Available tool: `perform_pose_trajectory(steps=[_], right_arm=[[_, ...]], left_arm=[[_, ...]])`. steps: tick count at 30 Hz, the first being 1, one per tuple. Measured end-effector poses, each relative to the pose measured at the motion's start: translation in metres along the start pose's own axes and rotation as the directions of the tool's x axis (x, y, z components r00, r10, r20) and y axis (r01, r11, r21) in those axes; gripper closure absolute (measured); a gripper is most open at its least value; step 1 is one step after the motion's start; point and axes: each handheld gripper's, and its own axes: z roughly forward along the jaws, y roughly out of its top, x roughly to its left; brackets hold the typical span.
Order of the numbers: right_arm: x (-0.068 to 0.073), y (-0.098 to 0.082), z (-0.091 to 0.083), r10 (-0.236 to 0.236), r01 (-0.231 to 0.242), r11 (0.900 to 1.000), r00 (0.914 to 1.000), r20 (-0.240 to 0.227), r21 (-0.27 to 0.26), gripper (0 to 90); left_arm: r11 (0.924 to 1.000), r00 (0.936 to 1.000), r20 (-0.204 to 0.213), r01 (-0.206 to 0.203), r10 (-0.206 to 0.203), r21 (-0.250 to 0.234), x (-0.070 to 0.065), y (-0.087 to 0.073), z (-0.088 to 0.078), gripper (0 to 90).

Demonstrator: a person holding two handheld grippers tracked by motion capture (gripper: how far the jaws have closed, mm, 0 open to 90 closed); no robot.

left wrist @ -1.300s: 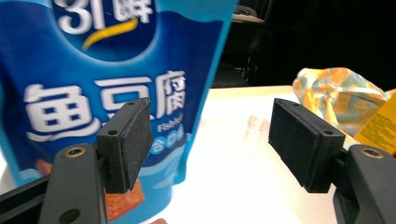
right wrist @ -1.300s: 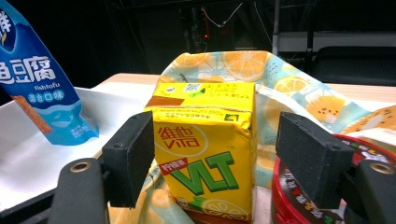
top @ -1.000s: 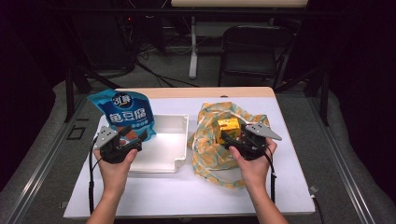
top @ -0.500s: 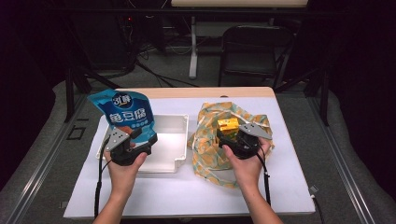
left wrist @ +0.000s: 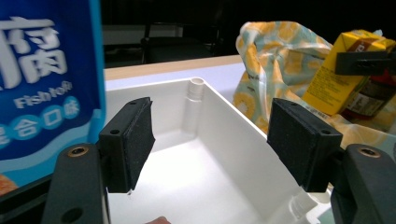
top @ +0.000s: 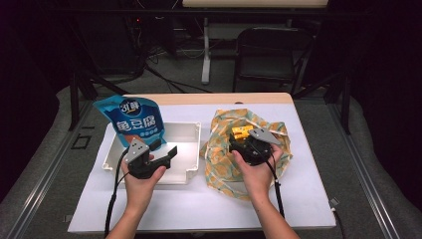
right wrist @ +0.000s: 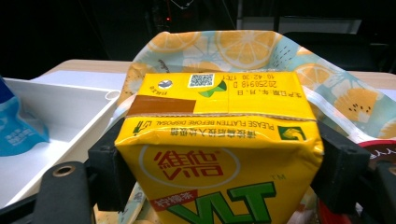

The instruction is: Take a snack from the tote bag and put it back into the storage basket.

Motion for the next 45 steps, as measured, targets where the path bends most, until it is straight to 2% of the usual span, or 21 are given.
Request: perform_pose_trajectory(steps=[3, 6, 10, 14, 21, 28, 33, 36, 38, 42, 45], right_arm=[[0.001, -0.001, 0.001, -0.011, 0.011, 1.0, 0.9998, 0.017, 0.002, 23.1], [0.001, 0.0, -0.001, -0.026, 0.026, 1.0, 0.9992, 0.03, -0.008, 28.1], [-0.002, 0.0, -0.001, -0.034, 0.034, 0.999, 0.9994, 0.009, -0.01, 29.0], [-0.007, 0.003, -0.005, -0.009, 0.008, 1.0, 0.9995, -0.029, -0.012, 29.3], [-0.004, 0.013, -0.014, -0.019, 0.015, 0.999, 0.9958, -0.09, -0.042, 29.4], [0.006, 0.029, -0.026, -0.03, 0.02, 0.998, 0.985, -0.17, -0.061, 29.3], [0.016, 0.034, -0.031, -0.045, 0.032, 0.997, 0.9777, -0.205, -0.068, 29.3], [0.022, 0.034, -0.033, -0.055, 0.041, 0.997, 0.9738, -0.221, -0.071, 29.3], [0.025, 0.034, -0.034, -0.059, 0.044, 0.997, 0.9708, -0.232, -0.069, 29.3], [0.031, 0.035, -0.037, -0.065, 0.047, 0.996, 0.9659, -0.251, -0.076, 29.3], [0.036, 0.036, -0.04, -0.071, 0.053, 0.996, 0.9602, -0.27, -0.074, 29.3]], left_arm=[[0.9999, 0.9999, 0.007, -0.011, 0.011, 0.003, -0.006, -0.001, 0.004, 31.5], [0.9991, 0.9987, 0.029, -0.041, 0.041, 0.007, -0.013, -0.002, 0.007, 31.5], [0.9974, 0.996, 0.057, -0.07, 0.069, 0.015, -0.023, -0.003, 0.014, 31.2], [0.996, 0.9933, 0.079, -0.086, 0.084, 0.024, -0.031, -0.003, 0.021, 31.2], [0.9943, 0.987, 0.126, -0.104, 0.101, 0.022, -0.045, -0.001, 0.03, 31.1], [0.9938, 0.9818, 0.155, -0.112, 0.11, 0.003, -0.057, 0.004, 0.036, 31.6], [0.9911, 0.9773, 0.165, -0.132, 0.133, -0.016, -0.065, 0.01, 0.038, 32.4], [0.989, 0.9716, 0.185, -0.147, 0.147, -0.012, -0.069, 0.012, 0.04, 32.9], [0.9869, 0.9696, 0.184, -0.16, 0.161, -0.021, -0.073, 0.012, 0.042, 32.9], [0.9836, 0.9596, 0.217, -0.179, 0.179, -0.023, -0.079, 0.013, 0.044, 32.6], [0.9825, 0.9571, 0.223, -0.185, 0.185, -0.022, -0.082, 0.014, 0.046, 32.6]])
